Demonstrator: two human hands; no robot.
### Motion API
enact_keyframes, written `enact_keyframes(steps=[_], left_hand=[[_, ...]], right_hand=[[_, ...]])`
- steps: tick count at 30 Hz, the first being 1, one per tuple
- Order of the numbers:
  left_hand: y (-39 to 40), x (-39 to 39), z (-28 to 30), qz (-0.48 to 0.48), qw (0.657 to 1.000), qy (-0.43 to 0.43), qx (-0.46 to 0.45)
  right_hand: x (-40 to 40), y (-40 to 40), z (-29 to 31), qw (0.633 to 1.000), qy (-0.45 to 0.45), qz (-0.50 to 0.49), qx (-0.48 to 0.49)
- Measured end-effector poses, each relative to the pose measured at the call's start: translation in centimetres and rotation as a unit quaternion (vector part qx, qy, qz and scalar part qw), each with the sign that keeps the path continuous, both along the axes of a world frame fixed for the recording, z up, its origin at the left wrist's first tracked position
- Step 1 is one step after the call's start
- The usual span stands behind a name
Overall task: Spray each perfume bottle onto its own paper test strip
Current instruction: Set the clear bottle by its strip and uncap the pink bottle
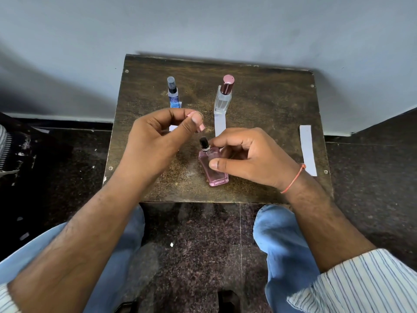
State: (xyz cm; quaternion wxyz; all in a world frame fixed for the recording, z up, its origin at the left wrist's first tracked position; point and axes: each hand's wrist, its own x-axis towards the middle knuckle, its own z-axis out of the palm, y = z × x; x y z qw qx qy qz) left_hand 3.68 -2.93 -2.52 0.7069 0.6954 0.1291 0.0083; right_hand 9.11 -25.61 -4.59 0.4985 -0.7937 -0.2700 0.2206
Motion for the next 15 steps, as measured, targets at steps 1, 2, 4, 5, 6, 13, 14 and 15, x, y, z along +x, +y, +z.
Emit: enact_keyframes(steps=[1, 2, 4, 5, 6, 13, 14, 15], left_hand=[[0.1, 0.1, 0.0, 0.004, 1.0, -0.001, 0.005], [0.1, 0.1, 0.0, 0.009, 1.0, -0.001, 0.01], [0.3, 0.1, 0.0, 0.021, 0.999, 0.006, 0.024], [0.4, 0.1, -0.1, 0.024, 0.999, 0.013, 0.038], [0.6, 0.1, -0.2, 0.024, 0.998, 0.018, 0.062], [0.9, -0.6, -0.3, -0.098, 0.953, 0.042, 0.284], [0.8, -0.6, -0.2, -0.114, 0.946, 0.041, 0.302], [0.8, -0.7, -0.2, -0.128, 0.938, 0.039, 0.32]], right_hand=[[0.0, 0.0, 0.0, 1.0, 0.001, -0.002, 0.004], [0.1, -0.1, 0.1, 1.0, 0.003, -0.005, 0.008], [0.2, -0.3, 0.5, 1.0, 0.015, -0.007, 0.023], [0.3, -0.4, 0.7, 0.999, 0.021, -0.01, 0.033], [0.4, -0.5, 0.9, 0.999, 0.025, -0.015, 0.043], [1.2, -1.9, 1.2, 0.992, 0.004, -0.087, 0.095], [1.4, -2.1, 1.1, 0.991, 0.003, -0.093, 0.096], [1.5, -2.3, 1.1, 0.991, 0.003, -0.097, 0.094]])
